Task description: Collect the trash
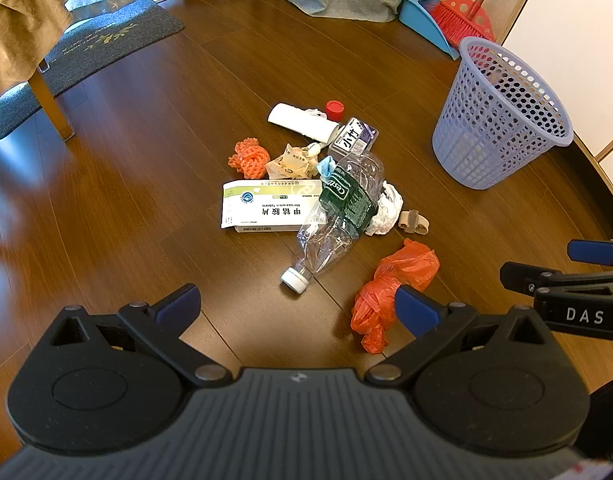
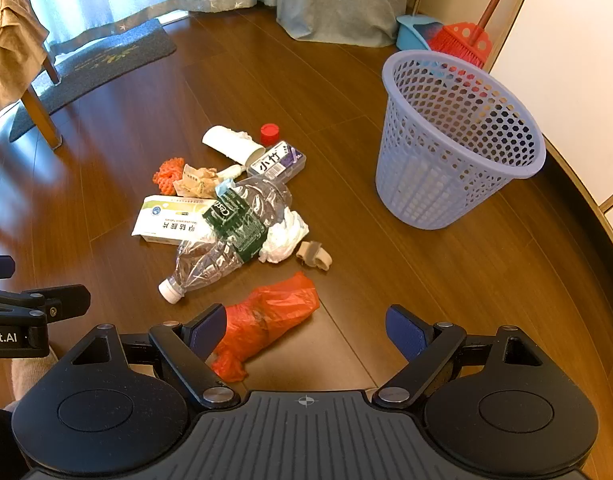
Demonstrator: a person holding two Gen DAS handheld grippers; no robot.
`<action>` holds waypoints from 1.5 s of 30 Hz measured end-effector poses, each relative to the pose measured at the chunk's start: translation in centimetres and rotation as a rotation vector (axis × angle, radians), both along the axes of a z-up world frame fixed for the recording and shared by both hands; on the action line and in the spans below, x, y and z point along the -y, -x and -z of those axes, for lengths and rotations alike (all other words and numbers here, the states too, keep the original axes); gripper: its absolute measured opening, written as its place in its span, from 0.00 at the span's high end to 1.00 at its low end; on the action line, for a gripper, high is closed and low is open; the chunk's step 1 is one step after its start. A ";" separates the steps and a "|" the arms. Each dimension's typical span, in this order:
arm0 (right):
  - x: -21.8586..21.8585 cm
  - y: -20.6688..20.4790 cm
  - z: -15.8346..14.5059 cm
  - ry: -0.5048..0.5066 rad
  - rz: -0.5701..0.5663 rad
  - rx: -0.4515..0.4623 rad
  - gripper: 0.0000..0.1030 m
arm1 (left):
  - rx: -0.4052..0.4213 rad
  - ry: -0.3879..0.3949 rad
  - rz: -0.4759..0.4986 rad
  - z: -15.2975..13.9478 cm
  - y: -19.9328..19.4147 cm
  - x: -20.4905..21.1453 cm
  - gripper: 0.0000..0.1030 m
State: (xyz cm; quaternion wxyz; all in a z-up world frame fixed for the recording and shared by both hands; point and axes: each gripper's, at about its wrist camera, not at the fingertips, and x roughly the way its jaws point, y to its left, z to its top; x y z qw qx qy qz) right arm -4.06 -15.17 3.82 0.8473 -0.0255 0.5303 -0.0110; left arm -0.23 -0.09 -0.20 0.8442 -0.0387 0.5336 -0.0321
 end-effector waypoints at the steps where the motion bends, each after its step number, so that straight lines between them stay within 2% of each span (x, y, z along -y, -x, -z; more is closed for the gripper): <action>1: 0.0 0.0 0.0 0.000 0.000 0.000 0.18 | 0.000 0.000 0.000 0.0 0.0 0.0 0.02; 45: -0.1 0.1 0.2 0.001 0.013 0.000 0.18 | -0.006 0.017 -0.012 -0.2 -0.2 0.0 0.02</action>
